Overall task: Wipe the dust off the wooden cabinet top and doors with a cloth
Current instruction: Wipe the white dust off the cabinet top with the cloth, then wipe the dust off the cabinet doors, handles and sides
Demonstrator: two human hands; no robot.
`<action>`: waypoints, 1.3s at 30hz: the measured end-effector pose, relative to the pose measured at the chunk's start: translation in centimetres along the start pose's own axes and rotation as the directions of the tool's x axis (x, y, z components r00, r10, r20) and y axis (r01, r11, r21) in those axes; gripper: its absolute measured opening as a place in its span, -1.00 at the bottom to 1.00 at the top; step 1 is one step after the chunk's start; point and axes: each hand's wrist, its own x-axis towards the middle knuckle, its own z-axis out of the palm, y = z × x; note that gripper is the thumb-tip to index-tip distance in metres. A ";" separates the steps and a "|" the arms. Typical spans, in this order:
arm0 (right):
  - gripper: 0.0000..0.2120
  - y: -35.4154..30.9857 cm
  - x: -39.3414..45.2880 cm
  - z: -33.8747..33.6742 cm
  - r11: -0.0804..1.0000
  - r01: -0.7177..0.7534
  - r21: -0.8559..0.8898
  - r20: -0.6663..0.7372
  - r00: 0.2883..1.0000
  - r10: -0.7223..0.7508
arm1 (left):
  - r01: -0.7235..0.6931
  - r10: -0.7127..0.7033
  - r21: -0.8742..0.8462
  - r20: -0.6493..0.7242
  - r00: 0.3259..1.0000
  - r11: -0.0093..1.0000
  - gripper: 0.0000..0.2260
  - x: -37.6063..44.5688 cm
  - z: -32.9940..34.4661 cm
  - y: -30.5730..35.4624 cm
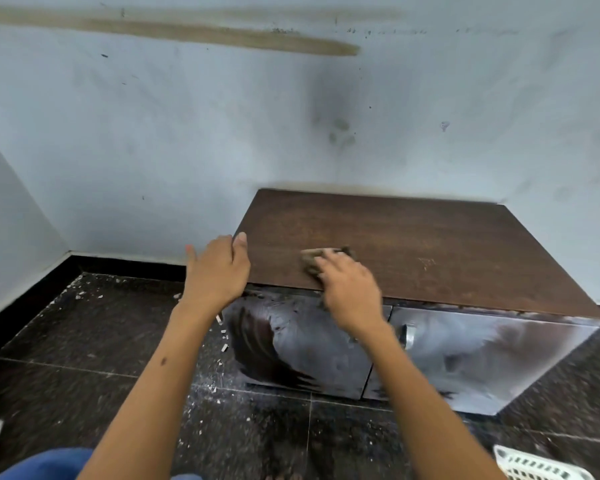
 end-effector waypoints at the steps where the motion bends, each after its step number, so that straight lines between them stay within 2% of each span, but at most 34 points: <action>1: -0.59 2.5 -0.9 -0.9 0.998 -0.052 -0.035 -0.012 0.999 0.052 | 0.001 0.000 -0.015 0.027 1.000 1.000 -0.60 -0.4 0.3 0.2; 4: -0.59 9.3 -4.4 -4.2 0.957 -0.274 -0.091 -0.066 0.961 0.268 | -0.017 0.019 -0.035 0.073 0.997 0.999 -0.64 -2.3 0.5 0.5; 7: -0.58 13.2 -7.8 -6.4 0.865 -0.495 -0.085 -0.164 0.863 0.477 | 0.004 -0.004 0.010 0.072 0.997 1.000 -0.62 -3.9 -0.4 -0.5; 10: -0.61 12.5 -8.9 -6.7 0.797 -0.592 -0.119 -0.210 0.800 0.562 | 0.024 -0.032 0.070 0.107 0.994 0.997 -0.58 -5.0 -1.5 -2.0; 12: -0.62 10.3 -8.6 -6.2 0.781 -0.609 -0.139 -0.210 0.789 0.577 | 0.031 -0.041 0.076 0.141 0.989 0.997 -0.52 -5.3 -2.2 -2.5; 18: -0.54 -0.8 -6.1 -2.3 0.899 -0.430 -0.084 -0.186 0.893 0.410 | 0.072 -0.065 -0.057 0.111 0.992 0.996 -0.48 -5.1 -2.4 -3.4; 23: -0.49 -12.3 -2.8 2.3 0.991 -0.130 0.026 -0.065 0.989 0.131 | 0.135 -0.119 -0.187 0.098 0.988 0.973 -0.49 -5.1 -2.1 -4.3; 26: -0.52 -17.4 -0.7 3.9 0.996 -0.008 0.091 -0.003 1.000 0.008 | 0.168 -0.161 -0.248 0.049 0.986 0.954 -0.47 -5.0 -2.7 -5.1; 29: -0.59 -19.7 0.4 4.4 0.984 0.071 0.166 0.016 0.997 -0.075 | 0.181 -0.194 -0.303 -0.015 0.981 0.936 -0.50 -5.0 -3.4 -5.6; 31: -0.63 -19.8 0.2 3.6 0.920 0.032 0.392 0.055 0.997 -0.058 | 0.176 -0.203 -0.341 -0.044 0.978 0.923 -0.51 -5.1 -3.4 -5.5; 32: -0.65 -19.4 -0.2 2.8 0.799 -0.061 0.598 0.084 0.996 0.013 | 0.166 -0.196 -0.361 -0.047 0.979 0.918 -0.52 -5.1 -3.3 -5.4; 33: -0.68 -18.8 -0.9 1.9 0.552 -0.189 0.812 0.150 0.982 0.115 | 0.151 -0.181 -0.378 -0.047 0.982 0.914 -0.52 -5.0 -3.2 -5.3; 34: -0.70 -17.6 -1.9 1.0 0.169 -0.316 0.934 0.281 0.939 0.200 | 0.134 -0.164 -0.391 -0.044 0.985 0.911 -0.52 -5.0 -2.9 -5.1; 35: -0.71 -16.0 -3.2 0.0 -0.242 -0.393 0.887 0.439 0.881 0.178 | 0.120 -0.146 -0.394 -0.036 0.989 0.911 -0.53 -4.9 -2.6 -4.9; 36: -0.69 -14.1 -4.7 -0.6 -0.554 -0.405 0.727 0.532 0.843 0.081 | 0.107 -0.126 -0.384 -0.026 0.992 0.917 -0.55 -4.8 -2.1 -4.7; 37: -0.63 -11.8 -6.3 -0.8 -0.719 -0.358 0.595 0.553 0.832 0.043 | 0.087 -0.098 -0.354 -0.013 0.995 0.931 -0.57 -4.7 -1.5 -4.4; 38: -0.60 -9.6 -7.9 -1.1 -0.797 -0.277 0.537 0.547 0.834 0.079 | 0.055 -0.060 -0.299 -0.008 0.998 0.953 -0.58 -4.6 -0.7 -4.0; 39: -0.63 -7.5 -9.1 -1.5 -0.818 -0.164 0.551 0.529 0.827 0.190 | 0.016 -0.017 -0.227 -0.001 1.000 0.974 -0.58 -4.6 0.1 -3.5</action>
